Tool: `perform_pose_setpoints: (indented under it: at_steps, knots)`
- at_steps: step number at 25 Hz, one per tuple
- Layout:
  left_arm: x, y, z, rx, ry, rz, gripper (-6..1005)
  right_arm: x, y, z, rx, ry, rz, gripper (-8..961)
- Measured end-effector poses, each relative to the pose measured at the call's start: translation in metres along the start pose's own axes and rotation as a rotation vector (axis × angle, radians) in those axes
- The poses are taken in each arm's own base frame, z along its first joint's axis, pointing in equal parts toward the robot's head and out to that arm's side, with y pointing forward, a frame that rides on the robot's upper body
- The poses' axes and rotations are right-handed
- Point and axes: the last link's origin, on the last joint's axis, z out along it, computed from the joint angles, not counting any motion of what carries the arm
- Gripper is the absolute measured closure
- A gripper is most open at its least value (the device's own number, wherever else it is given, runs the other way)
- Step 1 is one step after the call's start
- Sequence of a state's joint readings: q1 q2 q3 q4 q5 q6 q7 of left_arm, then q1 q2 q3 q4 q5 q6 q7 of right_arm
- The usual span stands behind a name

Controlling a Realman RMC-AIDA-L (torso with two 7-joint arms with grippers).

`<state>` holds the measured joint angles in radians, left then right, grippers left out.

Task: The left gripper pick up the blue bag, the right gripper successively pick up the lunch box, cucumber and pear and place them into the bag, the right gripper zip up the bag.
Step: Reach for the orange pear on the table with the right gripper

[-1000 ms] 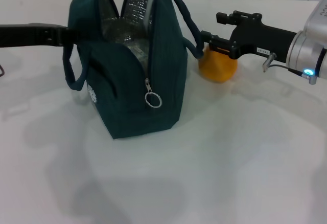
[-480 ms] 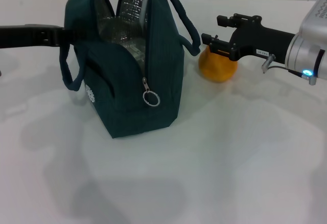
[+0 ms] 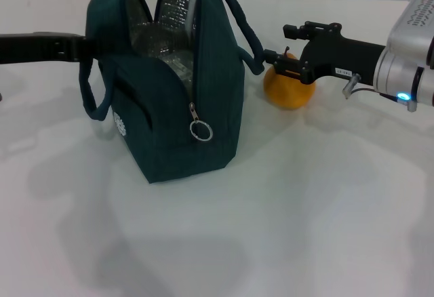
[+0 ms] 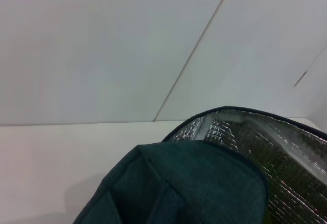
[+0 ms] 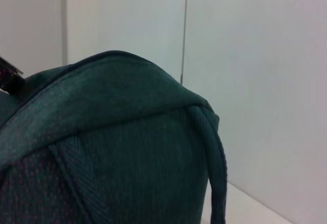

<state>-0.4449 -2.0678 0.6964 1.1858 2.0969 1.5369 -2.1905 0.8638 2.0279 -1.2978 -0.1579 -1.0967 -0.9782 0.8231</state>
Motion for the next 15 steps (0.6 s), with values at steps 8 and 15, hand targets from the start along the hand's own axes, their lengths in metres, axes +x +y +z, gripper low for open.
perform_pose_setpoints:
  at_steps: [8, 15]
  knots:
    - [0.0004, 0.0001, 0.0002, 0.000, 0.001, 0.001, 962, -0.0014, 0.0013, 0.0025, -0.013, 0.009, -0.018, 392]
    - [0.0014, 0.0004, 0.0006, -0.001, 0.003, 0.003, 962, -0.0003, 0.0038, 0.0044, -0.029, 0.028, -0.043, 649]
